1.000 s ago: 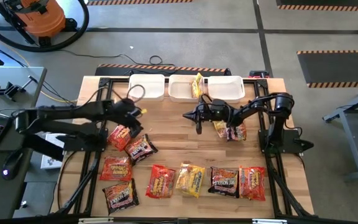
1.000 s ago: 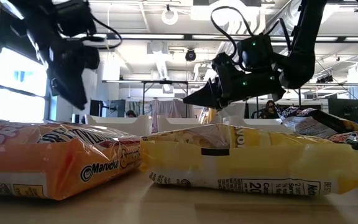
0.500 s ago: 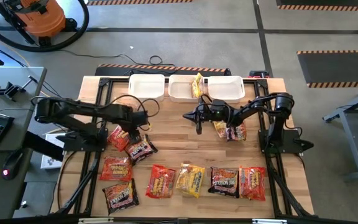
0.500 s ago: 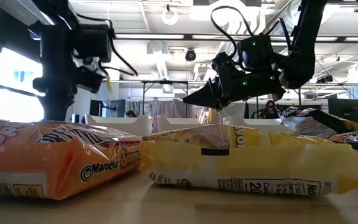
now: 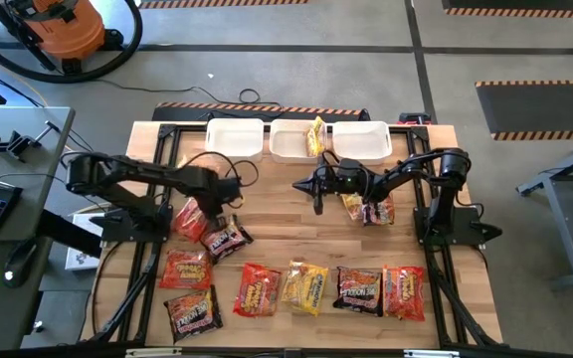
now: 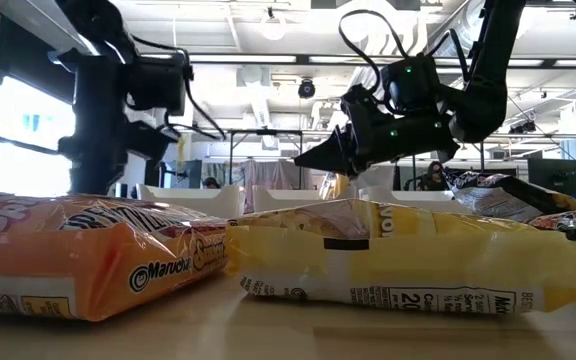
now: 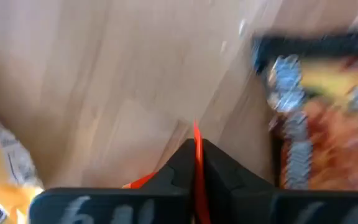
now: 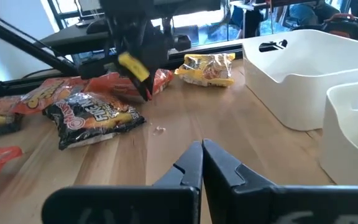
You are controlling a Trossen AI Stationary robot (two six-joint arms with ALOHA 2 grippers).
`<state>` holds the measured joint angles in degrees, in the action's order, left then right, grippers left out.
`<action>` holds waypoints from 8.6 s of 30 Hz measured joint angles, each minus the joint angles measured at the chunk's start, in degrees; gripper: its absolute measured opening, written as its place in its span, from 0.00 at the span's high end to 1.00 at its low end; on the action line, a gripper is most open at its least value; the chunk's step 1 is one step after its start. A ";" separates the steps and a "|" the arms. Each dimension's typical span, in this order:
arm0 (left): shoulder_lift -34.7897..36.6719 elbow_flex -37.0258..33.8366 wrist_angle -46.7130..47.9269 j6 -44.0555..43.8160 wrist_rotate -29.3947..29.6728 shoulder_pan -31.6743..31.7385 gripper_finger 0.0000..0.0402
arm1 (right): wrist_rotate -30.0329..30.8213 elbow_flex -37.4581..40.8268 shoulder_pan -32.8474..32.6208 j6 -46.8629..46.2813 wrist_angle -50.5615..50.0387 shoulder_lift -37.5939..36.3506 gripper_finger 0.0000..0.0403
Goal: Sort Maruchan noodles
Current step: Put the orange noodle into the right white bin
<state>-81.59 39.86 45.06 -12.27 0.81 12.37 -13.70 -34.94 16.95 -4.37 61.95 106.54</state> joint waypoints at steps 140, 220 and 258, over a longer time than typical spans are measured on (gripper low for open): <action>-10.32 -4.87 -96.38 -22.04 -7.52 11.54 1.00 | 38.28 -23.28 -8.61 -20.89 -41.20 -0.76 0.33; 10.90 -27.96 -102.73 -4.07 -8.82 14.98 0.94 | -1.51 -37.85 47.06 1.22 -119.22 -16.50 0.99; 10.90 -27.96 -101.86 -4.04 -8.79 14.96 0.93 | 13.00 -38.89 47.91 1.97 -120.79 -14.68 0.85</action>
<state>-70.70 11.90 -56.80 -16.31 -7.98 27.33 -0.70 -73.83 64.86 -2.40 -58.83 91.86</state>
